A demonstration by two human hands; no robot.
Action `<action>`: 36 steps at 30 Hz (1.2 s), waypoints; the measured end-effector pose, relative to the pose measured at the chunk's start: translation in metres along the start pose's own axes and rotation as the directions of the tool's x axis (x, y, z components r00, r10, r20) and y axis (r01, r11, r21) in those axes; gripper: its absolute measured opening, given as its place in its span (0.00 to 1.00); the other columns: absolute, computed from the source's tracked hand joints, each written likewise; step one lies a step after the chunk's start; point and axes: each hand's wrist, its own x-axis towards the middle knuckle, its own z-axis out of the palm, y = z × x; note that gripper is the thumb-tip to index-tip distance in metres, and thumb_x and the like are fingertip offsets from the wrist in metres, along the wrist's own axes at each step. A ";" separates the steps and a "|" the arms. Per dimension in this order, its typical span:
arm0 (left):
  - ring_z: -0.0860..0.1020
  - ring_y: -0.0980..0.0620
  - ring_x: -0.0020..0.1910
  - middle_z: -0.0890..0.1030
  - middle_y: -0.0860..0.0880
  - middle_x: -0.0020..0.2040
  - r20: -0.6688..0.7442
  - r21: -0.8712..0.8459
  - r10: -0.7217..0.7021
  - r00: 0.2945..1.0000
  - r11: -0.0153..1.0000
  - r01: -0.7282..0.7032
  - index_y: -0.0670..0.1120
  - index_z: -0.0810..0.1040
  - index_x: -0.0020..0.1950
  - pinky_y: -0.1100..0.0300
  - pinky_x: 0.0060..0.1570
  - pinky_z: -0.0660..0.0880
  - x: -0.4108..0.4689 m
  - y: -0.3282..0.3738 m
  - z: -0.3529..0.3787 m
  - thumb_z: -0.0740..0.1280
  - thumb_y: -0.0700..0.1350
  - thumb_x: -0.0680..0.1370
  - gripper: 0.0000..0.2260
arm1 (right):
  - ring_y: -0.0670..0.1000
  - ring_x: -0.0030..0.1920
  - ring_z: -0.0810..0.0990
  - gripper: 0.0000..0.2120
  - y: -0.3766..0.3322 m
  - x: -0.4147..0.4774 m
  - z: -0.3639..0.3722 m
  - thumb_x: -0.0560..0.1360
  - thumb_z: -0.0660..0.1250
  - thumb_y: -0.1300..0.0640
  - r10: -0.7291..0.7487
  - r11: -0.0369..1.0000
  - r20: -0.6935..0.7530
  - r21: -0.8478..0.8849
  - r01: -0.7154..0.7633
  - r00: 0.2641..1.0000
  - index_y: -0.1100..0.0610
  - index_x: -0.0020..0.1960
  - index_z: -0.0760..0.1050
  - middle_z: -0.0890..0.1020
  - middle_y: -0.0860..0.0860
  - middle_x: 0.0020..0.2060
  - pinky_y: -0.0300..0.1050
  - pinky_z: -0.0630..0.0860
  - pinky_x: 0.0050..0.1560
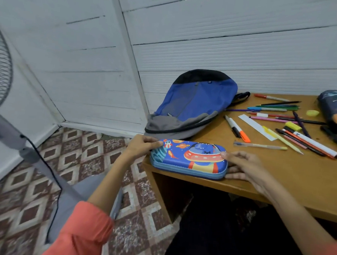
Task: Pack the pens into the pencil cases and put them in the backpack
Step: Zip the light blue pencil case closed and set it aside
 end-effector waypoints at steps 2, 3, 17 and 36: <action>0.79 0.50 0.54 0.81 0.49 0.53 -0.148 0.184 0.132 0.980 0.977 -0.103 0.49 0.83 0.55 0.55 0.52 0.76 0.012 0.000 0.001 0.71 0.53 0.75 0.12 | 0.49 0.31 0.82 0.23 0.000 -0.002 0.002 0.69 0.76 0.52 0.001 1.000 -0.005 0.008 -0.001 1.000 0.61 0.59 0.75 0.84 0.57 0.42 0.47 0.83 0.34; 0.76 0.49 0.59 0.79 0.47 0.59 -0.148 0.255 0.179 0.973 0.957 -0.138 0.50 0.81 0.59 0.53 0.58 0.74 0.019 0.002 0.003 0.70 0.54 0.76 0.15 | 0.49 0.32 0.83 0.24 0.000 -0.002 0.002 0.69 0.76 0.52 -0.003 1.000 -0.010 0.007 0.003 1.000 0.59 0.61 0.74 0.84 0.57 0.43 0.47 0.83 0.34; 0.77 0.46 0.47 0.76 0.48 0.44 0.002 0.635 0.147 0.989 0.764 -0.115 0.45 0.79 0.45 0.57 0.42 0.70 0.063 0.062 0.047 0.77 0.52 0.69 0.14 | 0.47 0.33 0.81 0.36 0.002 -0.004 0.010 0.67 0.77 0.51 -0.037 0.995 0.043 -0.090 0.040 0.998 0.52 0.72 0.68 0.82 0.55 0.54 0.48 0.83 0.36; 0.78 0.39 0.44 0.78 0.44 0.41 0.070 0.674 0.387 0.919 0.661 -0.330 0.44 0.73 0.41 0.55 0.39 0.70 0.055 0.144 0.149 0.66 0.41 0.75 0.05 | 0.51 0.36 0.83 0.33 0.006 -0.007 0.011 0.66 0.78 0.56 -0.070 0.998 0.028 0.000 0.070 0.997 0.53 0.68 0.71 0.85 0.57 0.45 0.52 0.83 0.41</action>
